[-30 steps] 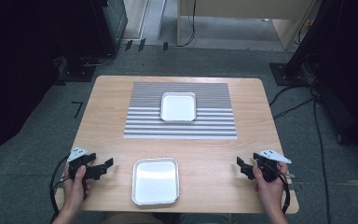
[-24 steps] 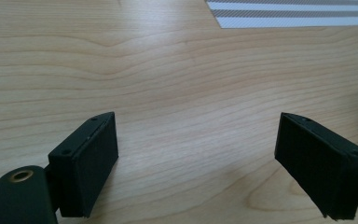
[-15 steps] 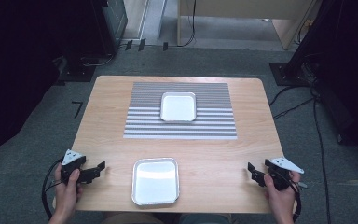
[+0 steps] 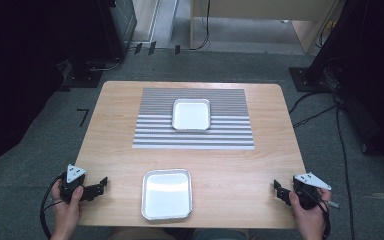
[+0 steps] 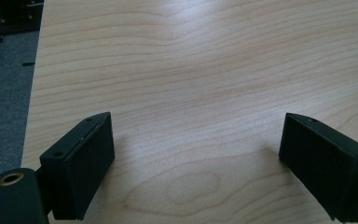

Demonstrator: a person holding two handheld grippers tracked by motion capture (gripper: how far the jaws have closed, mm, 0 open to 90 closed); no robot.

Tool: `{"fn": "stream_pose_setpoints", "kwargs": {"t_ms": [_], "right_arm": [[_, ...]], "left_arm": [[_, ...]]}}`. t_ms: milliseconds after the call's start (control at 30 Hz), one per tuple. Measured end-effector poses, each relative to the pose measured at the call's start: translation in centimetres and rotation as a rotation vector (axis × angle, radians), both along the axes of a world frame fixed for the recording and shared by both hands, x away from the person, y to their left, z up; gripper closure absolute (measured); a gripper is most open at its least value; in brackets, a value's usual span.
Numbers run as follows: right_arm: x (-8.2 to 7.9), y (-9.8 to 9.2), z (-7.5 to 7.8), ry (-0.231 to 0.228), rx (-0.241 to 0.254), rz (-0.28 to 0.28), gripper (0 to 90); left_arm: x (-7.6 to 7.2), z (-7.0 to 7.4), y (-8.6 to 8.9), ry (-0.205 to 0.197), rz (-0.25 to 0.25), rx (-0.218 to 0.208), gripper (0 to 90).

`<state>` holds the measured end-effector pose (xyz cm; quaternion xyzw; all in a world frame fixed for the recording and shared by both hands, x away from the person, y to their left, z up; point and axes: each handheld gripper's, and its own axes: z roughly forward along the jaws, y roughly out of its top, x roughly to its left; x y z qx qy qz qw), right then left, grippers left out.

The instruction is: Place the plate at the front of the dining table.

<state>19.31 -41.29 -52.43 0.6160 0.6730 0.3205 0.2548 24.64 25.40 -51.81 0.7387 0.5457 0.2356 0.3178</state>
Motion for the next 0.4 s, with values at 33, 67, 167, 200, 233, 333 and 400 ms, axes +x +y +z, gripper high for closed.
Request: {"fn": "stream_pose_setpoints", "kwargs": {"t_ms": [33, 67, 167, 200, 233, 333, 400], "right_arm": [[-0.04, -0.02, -0.01, 0.001, -0.005, 0.0, 23.3], [-0.06, -0.07, -0.02, 0.0, -0.008, 0.001, 23.3], [-0.08, -0.02, -0.03, 0.001, -0.017, 0.006, 22.4], [-0.06, 0.04, -0.04, 0.002, -0.023, 0.01, 22.4], [-0.07, 0.03, -0.05, 0.002, -0.023, 0.01, 22.4], [-0.07, 0.03, -0.05, 0.002, -0.023, 0.01, 22.4], [-0.07, 0.03, -0.05, 0.002, -0.023, 0.01, 22.4]], "left_arm": [[-0.1, 0.01, 0.06, 0.001, 0.001, 0.001, 10.1], [-0.19, 0.0, 0.09, 0.0, 0.004, 0.0, 10.1], [-0.31, -0.01, 0.17, 0.001, 0.008, 0.001, 10.0], [-0.3, 0.0, 0.17, 0.001, 0.006, 0.001, 9.8], [-0.28, -0.01, 0.18, 0.002, 0.005, 0.001, 9.7], [-0.27, -0.01, 0.19, 0.002, 0.004, 0.001, 9.6], [-0.27, -0.01, 0.18, 0.002, 0.004, 0.001, 9.6]]}}
